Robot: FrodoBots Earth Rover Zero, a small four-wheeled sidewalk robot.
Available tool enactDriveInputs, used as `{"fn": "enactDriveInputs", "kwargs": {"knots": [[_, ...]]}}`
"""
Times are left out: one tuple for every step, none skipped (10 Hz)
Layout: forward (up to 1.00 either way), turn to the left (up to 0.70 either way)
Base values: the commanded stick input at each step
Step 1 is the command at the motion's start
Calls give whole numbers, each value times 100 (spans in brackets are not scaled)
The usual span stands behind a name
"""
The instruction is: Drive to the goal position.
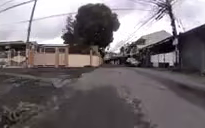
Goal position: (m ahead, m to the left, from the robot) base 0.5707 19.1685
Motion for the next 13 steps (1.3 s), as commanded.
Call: {"fn": "enactDriveInputs", "kwargs": {"knots": [[100, 40], [100, 40], [100, 3], [100, 0], [100, 0], [100, 0], [100, 0], [100, 0], [100, 0], [100, 0], [100, 0], [100, 0], [100, 0]]}}
